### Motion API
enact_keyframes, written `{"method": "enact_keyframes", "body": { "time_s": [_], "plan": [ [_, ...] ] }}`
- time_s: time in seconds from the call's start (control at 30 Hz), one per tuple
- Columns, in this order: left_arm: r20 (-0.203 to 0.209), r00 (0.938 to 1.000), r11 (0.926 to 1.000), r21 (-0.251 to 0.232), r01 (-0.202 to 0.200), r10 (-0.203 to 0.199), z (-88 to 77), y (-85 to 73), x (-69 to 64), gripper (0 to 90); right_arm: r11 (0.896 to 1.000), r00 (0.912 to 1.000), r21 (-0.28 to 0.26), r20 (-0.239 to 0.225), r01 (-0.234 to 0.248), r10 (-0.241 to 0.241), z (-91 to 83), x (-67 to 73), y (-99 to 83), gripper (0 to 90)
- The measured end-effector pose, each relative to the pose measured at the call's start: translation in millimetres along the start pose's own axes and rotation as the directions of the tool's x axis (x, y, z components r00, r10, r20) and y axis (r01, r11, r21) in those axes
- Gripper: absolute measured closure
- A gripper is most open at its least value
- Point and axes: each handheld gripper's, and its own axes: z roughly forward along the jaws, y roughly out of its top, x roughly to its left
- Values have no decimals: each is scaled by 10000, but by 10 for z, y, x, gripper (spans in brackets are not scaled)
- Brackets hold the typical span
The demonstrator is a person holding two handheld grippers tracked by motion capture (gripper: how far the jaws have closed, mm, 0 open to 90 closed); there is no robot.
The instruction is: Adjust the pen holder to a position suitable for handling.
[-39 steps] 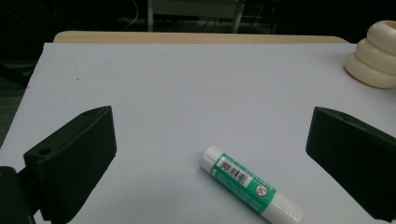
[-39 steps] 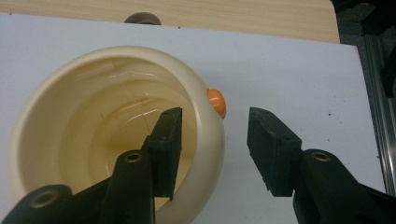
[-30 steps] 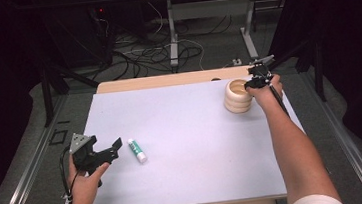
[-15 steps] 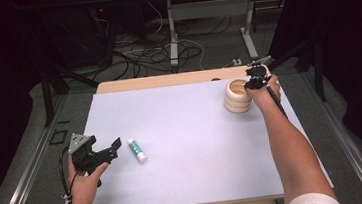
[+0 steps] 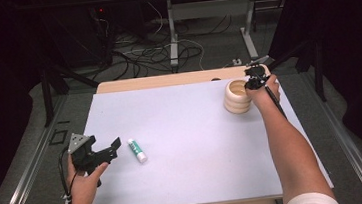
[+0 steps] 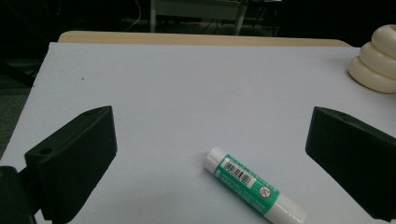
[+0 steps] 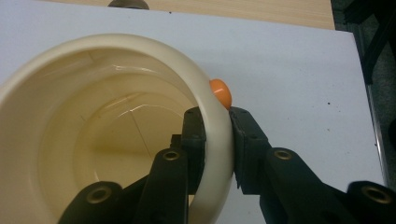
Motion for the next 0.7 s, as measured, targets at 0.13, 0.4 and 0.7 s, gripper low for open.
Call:
{"method": "enact_keyframes", "body": {
  "time_s": [0.13, 0.4, 0.7],
  "plan": [
    [-6, 10000, 10000, -5, 26, -26, -1, 0, 2, 20, 10000, 10000, 80, 33, -2, 2, -6, -8, 2, 773],
    [-6, 10000, 10000, 13, 16, -16, 0, 0, 3, 20, 9998, 10000, 177, -7, -73, 74, -44, -44, 3, 773],
    [-1, 10000, 10000, 42, -47, 47, 3, 1, -5, 20, 9999, 9992, -2, -367, 123, -123, -154, -5, 15, 774]
  ]
}}
